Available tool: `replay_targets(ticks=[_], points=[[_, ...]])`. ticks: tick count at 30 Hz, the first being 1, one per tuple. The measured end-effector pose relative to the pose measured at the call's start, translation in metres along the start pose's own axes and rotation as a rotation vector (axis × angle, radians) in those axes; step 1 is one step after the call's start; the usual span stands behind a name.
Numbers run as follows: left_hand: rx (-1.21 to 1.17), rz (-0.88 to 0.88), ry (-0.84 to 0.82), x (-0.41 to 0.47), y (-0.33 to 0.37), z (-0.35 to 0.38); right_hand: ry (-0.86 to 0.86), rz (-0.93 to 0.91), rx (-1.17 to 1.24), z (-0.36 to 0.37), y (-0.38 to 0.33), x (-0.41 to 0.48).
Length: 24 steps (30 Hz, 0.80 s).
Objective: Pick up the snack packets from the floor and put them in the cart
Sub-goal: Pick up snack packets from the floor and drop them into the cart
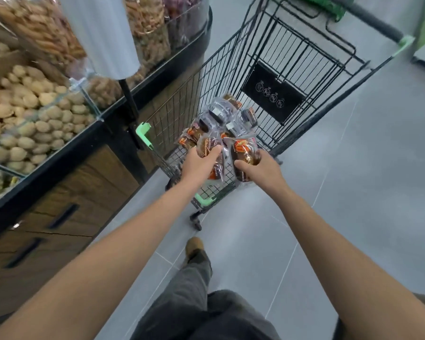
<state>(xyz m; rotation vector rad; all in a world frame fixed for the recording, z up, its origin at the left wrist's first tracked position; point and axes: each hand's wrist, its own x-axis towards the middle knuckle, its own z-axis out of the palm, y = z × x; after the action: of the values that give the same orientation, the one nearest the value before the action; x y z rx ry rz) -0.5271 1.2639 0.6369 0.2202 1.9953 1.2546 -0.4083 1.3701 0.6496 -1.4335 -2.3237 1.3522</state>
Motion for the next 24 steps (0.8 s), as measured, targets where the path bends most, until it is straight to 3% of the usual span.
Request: replay_targets(ticks=[13, 24], points=[[-0.084, -0.181, 0.024, 0.126, 0.057, 0.063, -0.114, 0.016, -0.048, -0.032, -0.003, 0.169], [-0.208, -0.462, 0.275, 0.241, 0.100, 0.165, -0.369, 0.084, -0.128, -0.075, 0.016, 0.352]])
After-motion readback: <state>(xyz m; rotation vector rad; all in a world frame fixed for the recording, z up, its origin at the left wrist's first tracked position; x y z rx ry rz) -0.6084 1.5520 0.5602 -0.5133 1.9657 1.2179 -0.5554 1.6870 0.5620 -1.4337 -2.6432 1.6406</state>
